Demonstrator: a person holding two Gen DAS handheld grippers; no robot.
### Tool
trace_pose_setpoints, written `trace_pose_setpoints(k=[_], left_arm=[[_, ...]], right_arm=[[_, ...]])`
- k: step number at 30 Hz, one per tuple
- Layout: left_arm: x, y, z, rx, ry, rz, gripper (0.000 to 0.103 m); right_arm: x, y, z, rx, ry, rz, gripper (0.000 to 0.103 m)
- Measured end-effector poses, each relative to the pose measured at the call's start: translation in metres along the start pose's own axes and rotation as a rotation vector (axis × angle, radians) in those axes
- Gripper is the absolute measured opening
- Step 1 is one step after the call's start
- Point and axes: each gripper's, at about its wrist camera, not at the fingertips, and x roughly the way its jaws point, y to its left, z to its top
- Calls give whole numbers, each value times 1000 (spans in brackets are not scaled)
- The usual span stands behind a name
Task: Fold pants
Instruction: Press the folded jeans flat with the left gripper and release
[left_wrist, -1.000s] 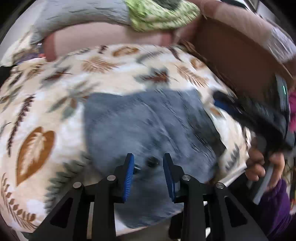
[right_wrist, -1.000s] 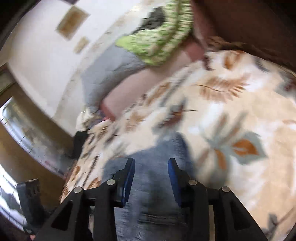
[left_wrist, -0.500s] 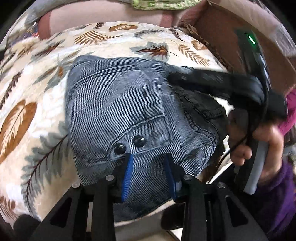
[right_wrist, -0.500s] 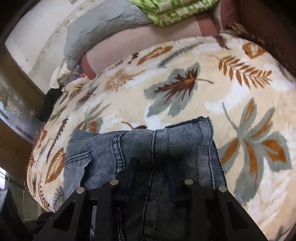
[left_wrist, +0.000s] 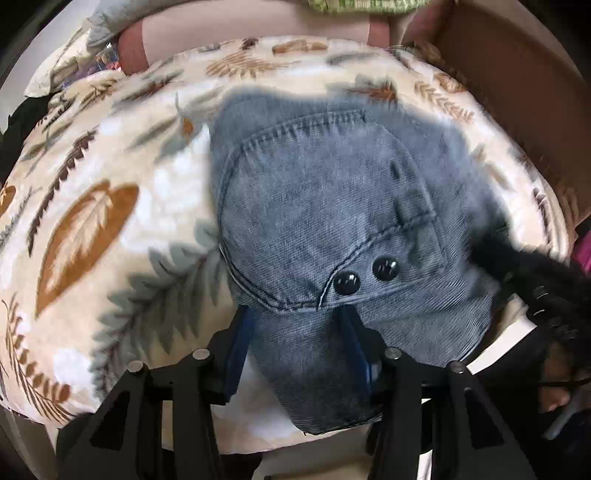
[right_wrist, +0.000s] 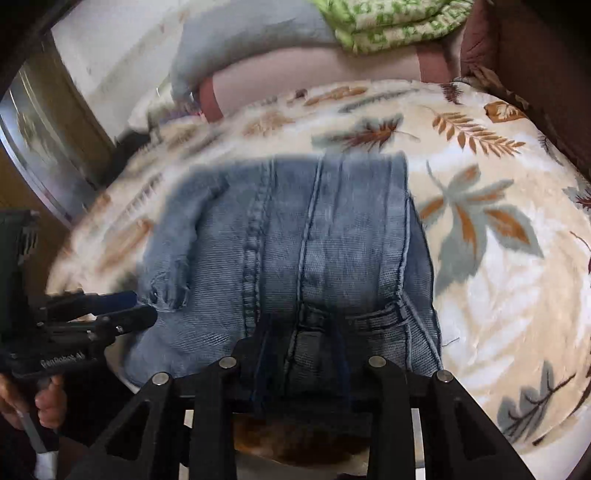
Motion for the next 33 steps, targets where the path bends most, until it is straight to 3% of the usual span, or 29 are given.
trace_pose_setpoints(k=[4, 5, 8, 10, 12, 15, 17, 19, 21, 25, 33], left_arm=[[-18, 13, 6, -55, -2, -50, 53], [-29, 18, 10, -65, -37, -39, 53], [-55, 26, 17, -87, -106, -20, 54], [-73, 27, 20, -113, -163, -11, 68], [-91, 29, 25, -141, -231, 26, 78], [-113, 23, 31, -168, -324, 114, 83], [-125, 24, 32, -203, -354, 190, 84], [-132, 27, 30, -225, -365, 219, 84], [-141, 29, 29, -232, -397, 247, 85], [-157, 29, 22, -216, -461, 271, 85], [-171, 27, 12, -194, -491, 306, 85]], right_arm=[[-19, -6, 5, 43, -68, 62, 35], [-29, -11, 8, 75, -117, 106, 35], [-53, -13, 14, 101, -257, 132, 35], [-64, -10, 15, 100, -325, 126, 35], [-68, -7, 16, 96, -370, 98, 44], [-70, -2, 17, 98, -390, 96, 47], [-72, 0, 18, 94, -405, 81, 47], [-72, 1, 19, 84, -422, 56, 47], [-74, 3, 20, 80, -439, 39, 55], [-82, 8, 16, 58, -462, 20, 58], [-95, 22, 8, 26, -489, -13, 58]])
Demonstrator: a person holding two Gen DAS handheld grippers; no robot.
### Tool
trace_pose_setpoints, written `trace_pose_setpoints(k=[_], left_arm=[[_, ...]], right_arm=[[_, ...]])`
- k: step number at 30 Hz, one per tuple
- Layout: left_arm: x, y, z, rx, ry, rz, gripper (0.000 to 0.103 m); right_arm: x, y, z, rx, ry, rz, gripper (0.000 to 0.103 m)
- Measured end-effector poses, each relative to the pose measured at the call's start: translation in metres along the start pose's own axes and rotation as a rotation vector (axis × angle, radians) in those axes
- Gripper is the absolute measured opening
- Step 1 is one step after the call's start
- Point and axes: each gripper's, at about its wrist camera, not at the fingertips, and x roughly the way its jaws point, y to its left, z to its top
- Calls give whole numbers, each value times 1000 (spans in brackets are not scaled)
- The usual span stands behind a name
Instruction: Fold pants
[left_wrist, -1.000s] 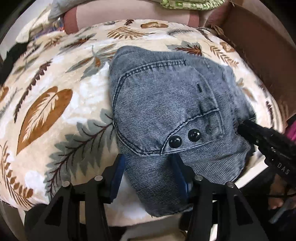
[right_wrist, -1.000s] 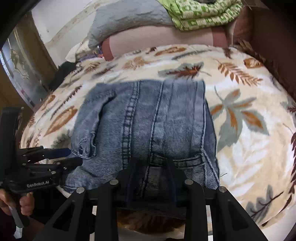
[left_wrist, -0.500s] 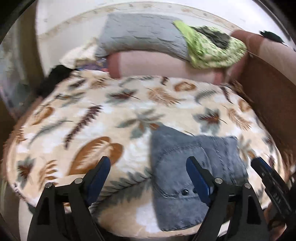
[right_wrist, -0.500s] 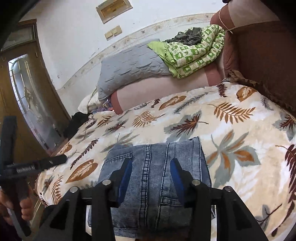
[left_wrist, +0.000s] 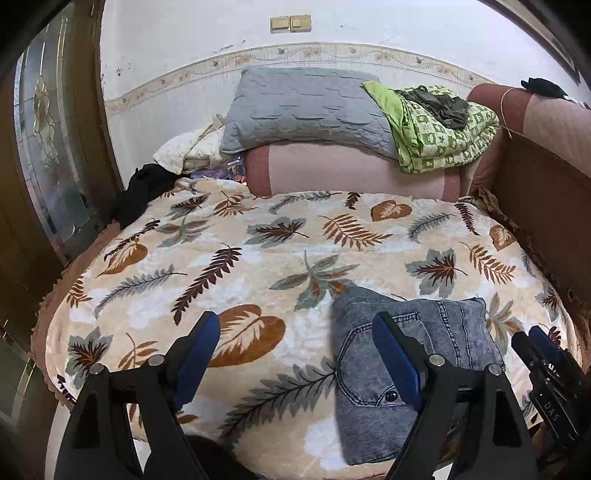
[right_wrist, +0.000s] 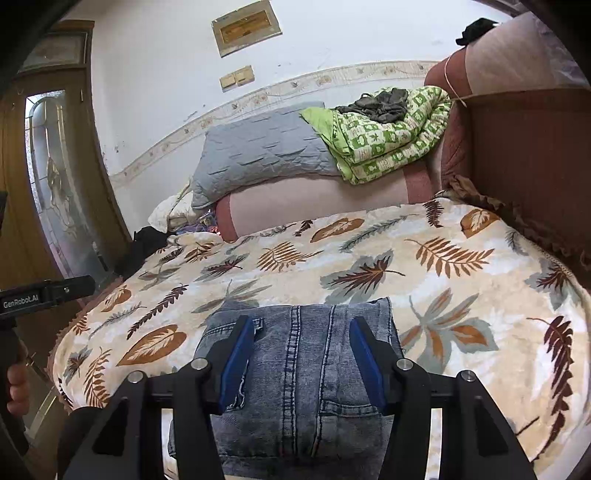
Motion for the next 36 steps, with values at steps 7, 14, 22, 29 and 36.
trace_pose_setpoints(k=[7, 14, 22, 29, 36], left_arm=[[0, -7, -8, 62, -14, 2, 86], [66, -12, 5, 112, 115, -25, 86], [147, -53, 18, 155, 254, -58, 86], [204, -99, 14, 211, 366, -64, 86], [252, -73, -13, 52, 468, -67, 89]], right_arm=[[-18, 8, 0, -65, -29, -71, 66], [13, 6, -10, -24, 110, 17, 66], [47, 33, -37, -114, 258, 106, 49], [53, 39, -54, -177, 312, 144, 35], [65, 41, -74, -268, 400, 158, 35]])
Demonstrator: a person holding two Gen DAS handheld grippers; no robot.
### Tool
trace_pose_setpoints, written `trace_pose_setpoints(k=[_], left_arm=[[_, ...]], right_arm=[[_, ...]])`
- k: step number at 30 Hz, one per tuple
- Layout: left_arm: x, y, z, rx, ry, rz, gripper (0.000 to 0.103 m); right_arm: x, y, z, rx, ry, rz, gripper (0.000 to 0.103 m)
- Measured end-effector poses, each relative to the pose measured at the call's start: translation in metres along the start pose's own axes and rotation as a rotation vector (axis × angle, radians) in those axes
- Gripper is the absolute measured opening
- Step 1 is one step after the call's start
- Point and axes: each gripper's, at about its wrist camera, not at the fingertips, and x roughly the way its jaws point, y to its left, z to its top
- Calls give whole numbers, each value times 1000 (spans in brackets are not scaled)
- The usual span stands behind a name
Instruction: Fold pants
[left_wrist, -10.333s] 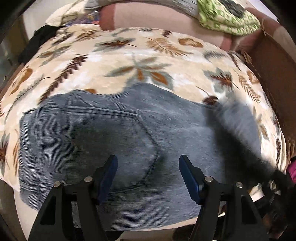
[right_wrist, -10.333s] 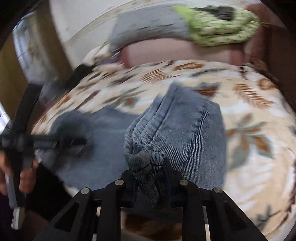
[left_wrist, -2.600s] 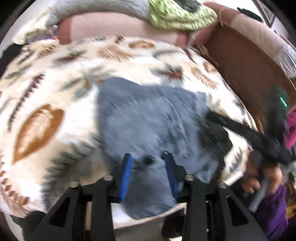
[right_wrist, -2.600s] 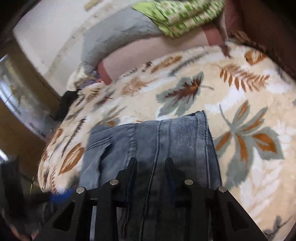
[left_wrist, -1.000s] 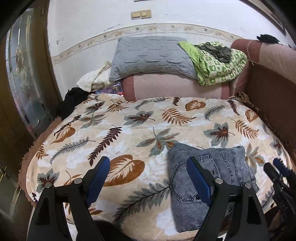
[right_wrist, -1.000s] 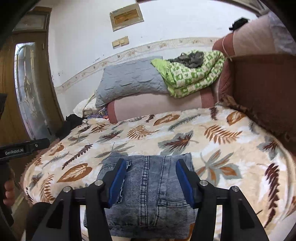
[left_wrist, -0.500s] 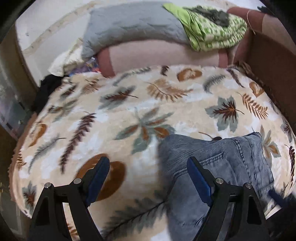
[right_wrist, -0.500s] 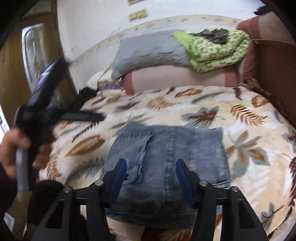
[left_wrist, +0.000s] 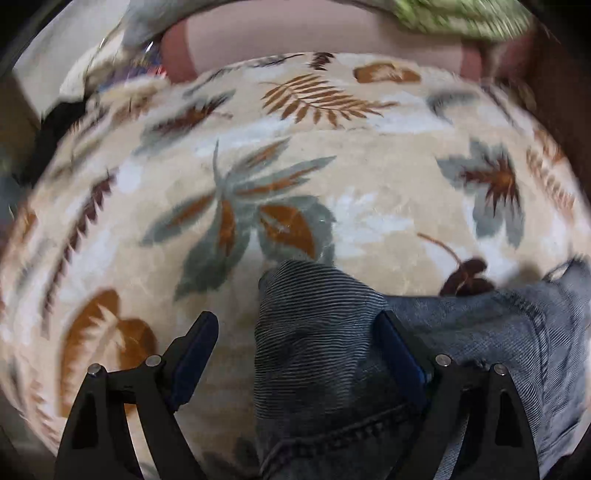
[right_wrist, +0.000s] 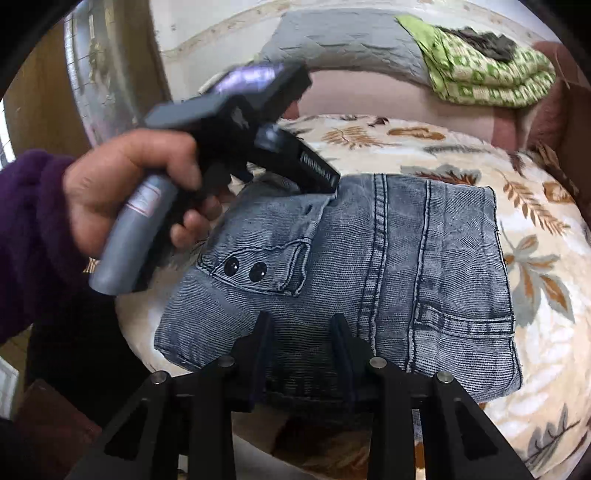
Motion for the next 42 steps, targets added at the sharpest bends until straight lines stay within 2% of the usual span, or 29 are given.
trace_pose_setpoints(k=[3, 6, 10, 13, 16, 18, 22, 23, 24, 26, 28, 31, 37, 42], left_arm=[[-13, 7, -3, -29, -13, -35, 89], [-48, 10, -9, -2, -107, -29, 88], [-100, 6, -29, 81, -222, -81, 88], [-123, -7, -57, 171, -253, -107, 89], [-127, -23, -87, 244, -235, -141, 89], [-123, -30, -102, 264, -213, -133, 89], [-81, -37, -120, 262, -57, -53, 91], [-71, -33, -122, 235, -28, -58, 92], [-70, -25, -122, 175, -26, -95, 94], [-68, -17, -118, 134, 21, -126, 94], [-72, -13, -114, 131, 25, -126, 94], [-95, -6, -111, 118, -48, -116, 94], [-159, 5, -102, 116, -269, -69, 94], [-204, 18, -102, 76, -434, 6, 94]], right_arm=[[-5, -8, 0, 45, 0, 40, 35], [-20, -20, 5, 101, -64, 61, 35], [-50, -49, 9, 233, -224, -44, 35], [-61, -77, 7, 363, -272, -140, 35], [-60, -87, 5, 394, -239, -257, 36], [-51, -88, 5, 386, -194, -274, 36], [-48, -83, 2, 362, -170, -252, 36], [-45, -83, -1, 367, -145, -230, 36], [-39, -83, -4, 376, -105, -209, 36], [-16, -87, -9, 385, 30, -176, 36], [-24, -80, -7, 358, 1, -190, 36], [-45, -80, -5, 387, -101, -125, 36], [-74, -61, 5, 322, -288, -167, 36], [-75, -42, 19, 258, -296, -198, 36]])
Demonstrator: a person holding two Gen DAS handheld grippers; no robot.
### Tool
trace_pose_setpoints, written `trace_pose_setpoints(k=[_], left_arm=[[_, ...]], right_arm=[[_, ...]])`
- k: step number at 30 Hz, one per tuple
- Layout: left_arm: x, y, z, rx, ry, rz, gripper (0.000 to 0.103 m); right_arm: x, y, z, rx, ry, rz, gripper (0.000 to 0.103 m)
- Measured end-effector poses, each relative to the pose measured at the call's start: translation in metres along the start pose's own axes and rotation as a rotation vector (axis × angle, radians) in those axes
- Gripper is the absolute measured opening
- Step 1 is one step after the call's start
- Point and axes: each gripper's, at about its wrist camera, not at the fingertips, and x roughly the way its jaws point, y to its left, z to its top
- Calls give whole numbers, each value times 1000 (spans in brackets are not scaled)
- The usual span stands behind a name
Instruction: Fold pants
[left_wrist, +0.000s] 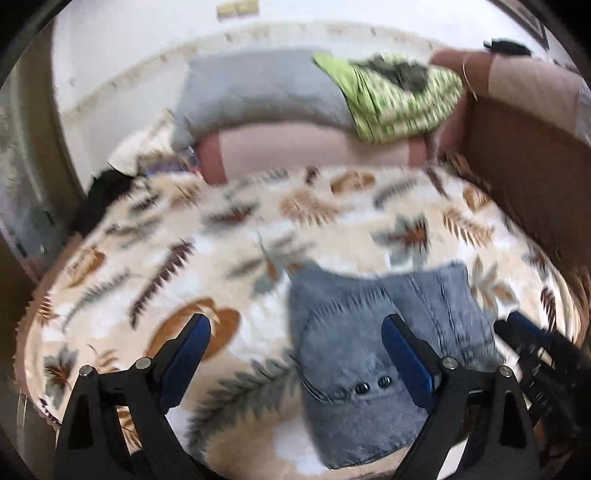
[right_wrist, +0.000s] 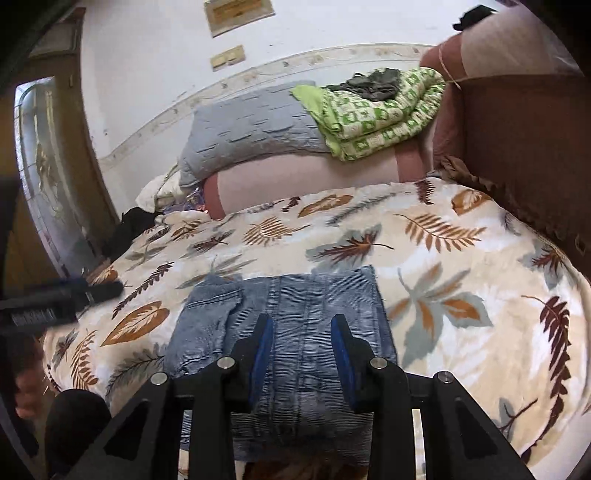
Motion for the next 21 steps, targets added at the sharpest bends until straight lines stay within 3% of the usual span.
trace_pose_setpoints(k=[4, 8, 13, 21], left_arm=[[-23, 6, 5, -14, -65, 12, 94], [-44, 9, 9, -24, -109, 9, 94], [-64, 7, 10, -21, -153, 12, 94], [-90, 15, 14, -20, -238, 66, 95]], right_arm=[[-7, 15, 6, -57, 15, -51, 36], [-26, 29, 20, -65, 41, -81, 45], [-56, 58, 40, -165, 5, -183, 51], [-87, 87, 56, -242, -60, -236, 62]])
